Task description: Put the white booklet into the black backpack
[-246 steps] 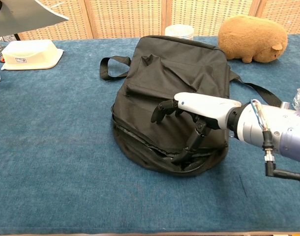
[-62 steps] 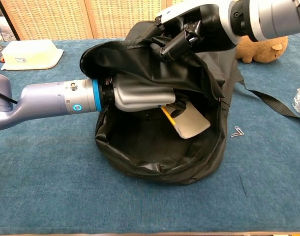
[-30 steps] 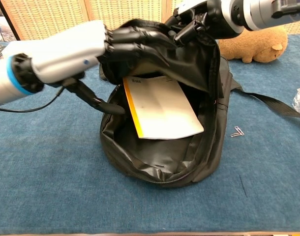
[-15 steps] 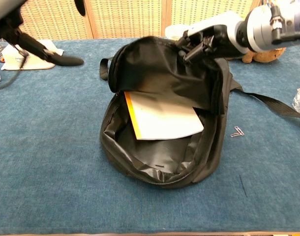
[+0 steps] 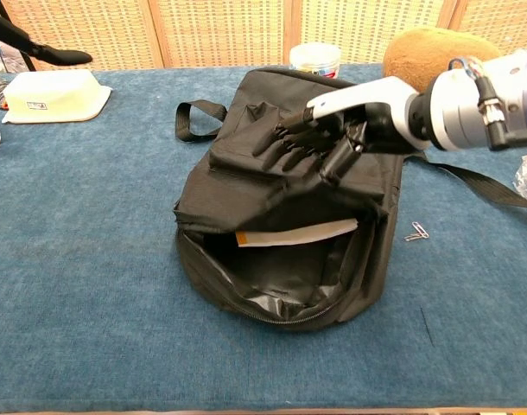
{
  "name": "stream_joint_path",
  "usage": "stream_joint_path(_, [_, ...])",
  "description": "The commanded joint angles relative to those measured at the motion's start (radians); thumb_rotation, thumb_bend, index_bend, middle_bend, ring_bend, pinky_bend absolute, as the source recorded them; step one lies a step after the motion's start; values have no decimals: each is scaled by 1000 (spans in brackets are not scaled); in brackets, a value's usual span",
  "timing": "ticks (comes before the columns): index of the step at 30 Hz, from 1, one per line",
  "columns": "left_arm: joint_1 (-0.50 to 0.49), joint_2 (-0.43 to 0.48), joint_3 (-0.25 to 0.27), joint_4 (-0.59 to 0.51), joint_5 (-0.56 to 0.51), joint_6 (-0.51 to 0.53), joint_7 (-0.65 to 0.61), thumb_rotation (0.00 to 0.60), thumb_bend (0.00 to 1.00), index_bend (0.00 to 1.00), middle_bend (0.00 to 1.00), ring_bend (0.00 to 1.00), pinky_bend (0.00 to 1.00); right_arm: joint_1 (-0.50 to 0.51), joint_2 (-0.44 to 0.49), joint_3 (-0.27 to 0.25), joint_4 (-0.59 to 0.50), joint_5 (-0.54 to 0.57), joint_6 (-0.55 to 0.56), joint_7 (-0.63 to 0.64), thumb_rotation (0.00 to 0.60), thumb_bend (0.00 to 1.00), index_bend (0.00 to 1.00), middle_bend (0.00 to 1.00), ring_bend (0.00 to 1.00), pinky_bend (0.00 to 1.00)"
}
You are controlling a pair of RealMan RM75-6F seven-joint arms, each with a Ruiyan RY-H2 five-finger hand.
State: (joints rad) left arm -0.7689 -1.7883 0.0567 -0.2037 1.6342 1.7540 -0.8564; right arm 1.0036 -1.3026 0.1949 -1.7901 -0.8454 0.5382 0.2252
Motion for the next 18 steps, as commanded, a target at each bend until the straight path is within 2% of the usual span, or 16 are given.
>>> stream_joint_path(1, [14,9,-10,-8,-11,-9,-6,600,133,231,98,119,436,-38,8,13,-26,-73,46,5,600,0,0,0,0,0])
stream_joint_path(5, [28,23,-20,-20,-22,-20,-12,600,133,222,82,118,426,-69,45,20,-69,-117,95,-5,600,0,0,0,0,0])
stream_joint_path(9, [53,47,-36,-40,-45,-59,-19,600,133,175,51,82,380,-119,117,0,-114,-185,179,-62,600,0,0,0,0,0])
stream_joint_path(12, [82,72,-40,-59,-61,-111,-20,600,133,66,5,19,277,-172,168,-23,-136,-237,259,-97,600,0,0,0,0,0])
stream_joint_path(14, [106,100,-35,-91,-66,-160,-20,600,132,1,0,0,162,-217,201,-47,-138,-285,317,-120,600,0,0,0,0,0])
stream_joint_path(16, [132,137,-32,-140,-77,-209,-8,600,132,0,0,0,103,-259,225,-74,-120,-340,374,-147,600,0,0,0,0,0])
stream_joint_path(18, [161,189,-36,-238,-90,-230,21,600,132,0,0,0,61,-314,233,-107,-75,-417,455,-177,600,0,0,0,0,0])
